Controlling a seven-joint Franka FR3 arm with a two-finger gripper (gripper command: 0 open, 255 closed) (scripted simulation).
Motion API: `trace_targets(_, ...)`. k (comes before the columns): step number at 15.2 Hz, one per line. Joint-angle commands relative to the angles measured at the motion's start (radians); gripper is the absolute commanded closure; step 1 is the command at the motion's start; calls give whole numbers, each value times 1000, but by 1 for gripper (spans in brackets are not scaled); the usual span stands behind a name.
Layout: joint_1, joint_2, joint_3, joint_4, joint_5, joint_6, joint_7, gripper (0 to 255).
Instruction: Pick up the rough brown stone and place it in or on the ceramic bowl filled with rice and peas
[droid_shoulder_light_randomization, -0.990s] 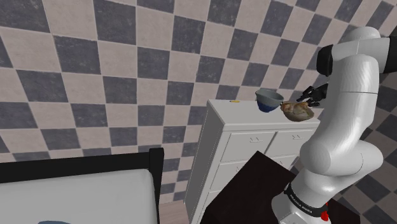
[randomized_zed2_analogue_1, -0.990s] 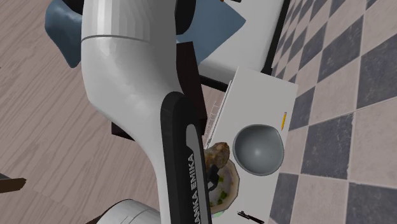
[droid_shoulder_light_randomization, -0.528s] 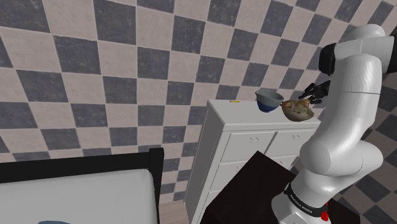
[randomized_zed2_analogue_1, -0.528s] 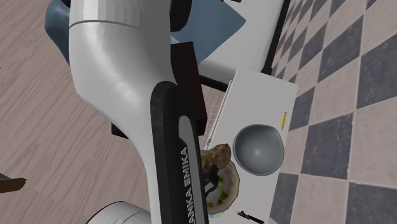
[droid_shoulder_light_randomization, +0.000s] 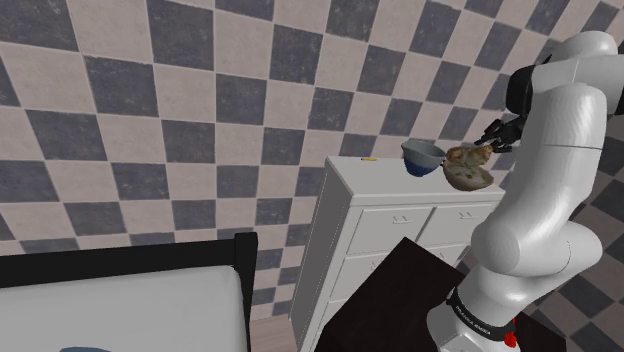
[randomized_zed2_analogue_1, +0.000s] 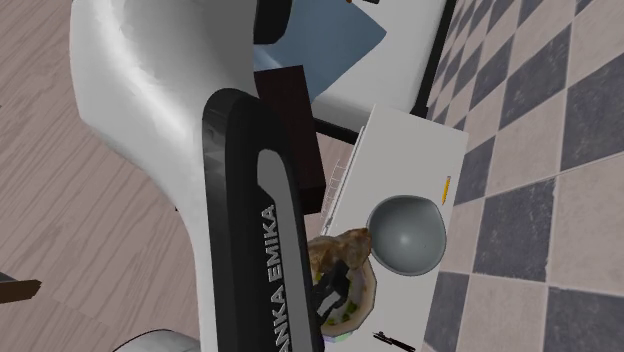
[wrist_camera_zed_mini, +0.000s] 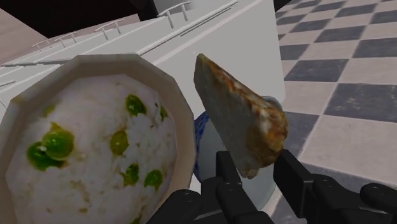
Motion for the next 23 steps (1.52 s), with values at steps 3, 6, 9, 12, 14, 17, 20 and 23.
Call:
trace_targets(3, -9, -11, -2, 44, 1, -38, 31, 255)
trace_targets(6, -70, 34, 16, 126, 33, -90, 40, 255)
trace_targets(9, -251, 168, 78, 357, 134, -206, 70, 255)
trace_targets(12, -306, 213, 103, 420, 162, -223, 73, 255)
trace_targets(14, -292, 214, 99, 390, 154, -203, 55, 255)
trace_targets(17, -274, 217, 96, 349, 144, -175, 28, 255)
trace_targets(20, -259, 222, 94, 312, 137, -148, 2, 255)
trace_targets(23, -247, 230, 93, 278, 132, -121, -22, 255)
